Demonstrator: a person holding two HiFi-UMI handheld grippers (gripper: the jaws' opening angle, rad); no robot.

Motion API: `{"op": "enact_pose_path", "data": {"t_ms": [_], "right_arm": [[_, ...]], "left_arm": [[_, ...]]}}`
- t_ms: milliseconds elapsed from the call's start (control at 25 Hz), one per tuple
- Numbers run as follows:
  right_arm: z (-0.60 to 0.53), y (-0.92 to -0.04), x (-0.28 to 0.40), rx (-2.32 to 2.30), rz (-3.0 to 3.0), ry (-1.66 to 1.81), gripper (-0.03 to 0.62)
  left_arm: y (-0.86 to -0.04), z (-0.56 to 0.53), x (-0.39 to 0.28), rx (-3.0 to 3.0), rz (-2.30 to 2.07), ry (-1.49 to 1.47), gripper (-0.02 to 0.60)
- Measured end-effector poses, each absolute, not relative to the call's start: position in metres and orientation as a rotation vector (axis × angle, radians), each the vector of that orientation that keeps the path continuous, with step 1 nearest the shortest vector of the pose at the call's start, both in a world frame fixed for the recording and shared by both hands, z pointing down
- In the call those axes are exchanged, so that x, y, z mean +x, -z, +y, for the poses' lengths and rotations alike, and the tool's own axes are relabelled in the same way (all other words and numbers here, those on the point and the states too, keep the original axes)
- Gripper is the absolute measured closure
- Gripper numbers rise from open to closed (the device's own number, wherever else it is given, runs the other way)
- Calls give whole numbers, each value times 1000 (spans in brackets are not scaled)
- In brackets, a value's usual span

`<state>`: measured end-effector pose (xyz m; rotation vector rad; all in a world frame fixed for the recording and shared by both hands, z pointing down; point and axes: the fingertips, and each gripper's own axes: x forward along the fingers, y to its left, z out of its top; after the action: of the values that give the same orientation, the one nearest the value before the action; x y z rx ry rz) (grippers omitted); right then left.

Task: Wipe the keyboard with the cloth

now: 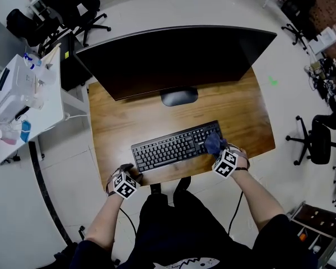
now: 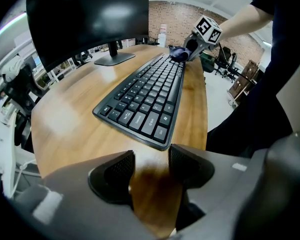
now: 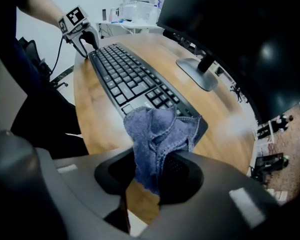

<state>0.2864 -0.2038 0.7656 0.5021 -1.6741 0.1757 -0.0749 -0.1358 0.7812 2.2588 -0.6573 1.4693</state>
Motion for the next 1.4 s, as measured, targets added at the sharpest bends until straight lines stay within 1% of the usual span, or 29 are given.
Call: {"op": "enact_pose_path", "data": {"t_ms": [160, 240, 440, 640, 1120, 1240, 1400], "right_arm": [[-167, -768, 272, 394, -1697, -221, 467], [-167, -762, 267, 405, -1726, -229, 467], [-243, -734, 277, 593, -1754, -170, 466], [-299, -752, 302, 560, -1656, -145, 465], [-222, -770, 317, 591, -1597, -226, 465], [-201, -772, 303, 566, -1602, -225, 466], [-185, -769, 265, 501, -1658, -239, 467]], "left_arm": [[-780, -136, -75, 2262, -662, -1467, 353], [-780, -136, -74, 2265, -659, -1465, 354], [-780, -136, -76, 2266, -659, -1466, 354], [-781, -139, -75, 2266, -663, -1471, 354], [-783, -135, -73, 2272, -648, -1467, 354], [-782, -135, -73, 2274, -644, -1467, 354], [-783, -134, -73, 2280, -641, -1464, 354]]}}
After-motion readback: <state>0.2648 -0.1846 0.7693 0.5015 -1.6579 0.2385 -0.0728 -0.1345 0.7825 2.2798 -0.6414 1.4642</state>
